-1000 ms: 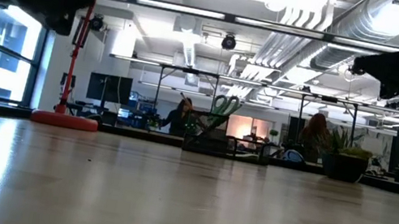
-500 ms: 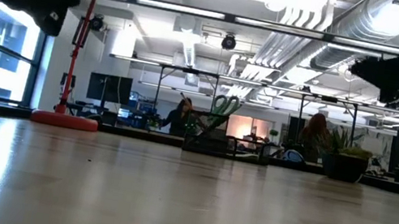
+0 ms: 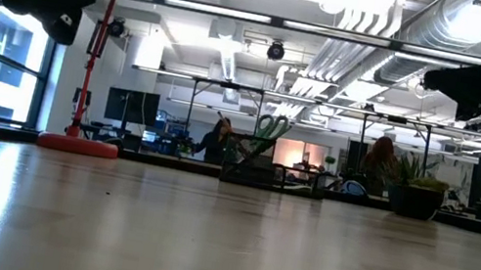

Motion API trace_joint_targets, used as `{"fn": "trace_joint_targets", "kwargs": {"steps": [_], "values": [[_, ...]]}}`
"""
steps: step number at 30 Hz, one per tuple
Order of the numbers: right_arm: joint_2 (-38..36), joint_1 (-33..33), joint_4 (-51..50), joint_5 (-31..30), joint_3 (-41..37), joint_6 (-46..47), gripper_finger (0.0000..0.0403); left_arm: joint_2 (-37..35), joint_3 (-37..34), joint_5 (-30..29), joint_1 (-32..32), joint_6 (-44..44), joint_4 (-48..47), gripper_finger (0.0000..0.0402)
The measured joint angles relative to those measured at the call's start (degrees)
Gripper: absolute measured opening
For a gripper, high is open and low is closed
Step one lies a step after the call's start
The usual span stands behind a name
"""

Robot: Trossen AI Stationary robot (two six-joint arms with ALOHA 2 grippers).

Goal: Pick and place office supplies into organizer
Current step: Return to Home Position

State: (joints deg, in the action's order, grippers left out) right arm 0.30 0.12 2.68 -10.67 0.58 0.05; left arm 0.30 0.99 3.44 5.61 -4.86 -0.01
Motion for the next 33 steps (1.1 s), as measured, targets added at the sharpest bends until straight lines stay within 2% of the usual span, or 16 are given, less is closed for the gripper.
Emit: {"fn": "trace_joint_targets", "kwargs": {"steps": [5,10,33], "values": [[0.02,0.0,-0.06,-0.05,-0.02,-0.04,0.0,0.01,0.0,-0.33,0.0,1.16,-0.08,0.0001],[0.02,0.0,-0.06,-0.05,-0.02,-0.07,0.0,0.02,0.0,-1.75,0.0,6.58,-0.15,0.0001],[0.04,0.0,-0.06,-0.07,-0.09,-0.07,0.0,0.02,0.0,-1.75,0.0,5.97,-0.15,0.0003]]}}
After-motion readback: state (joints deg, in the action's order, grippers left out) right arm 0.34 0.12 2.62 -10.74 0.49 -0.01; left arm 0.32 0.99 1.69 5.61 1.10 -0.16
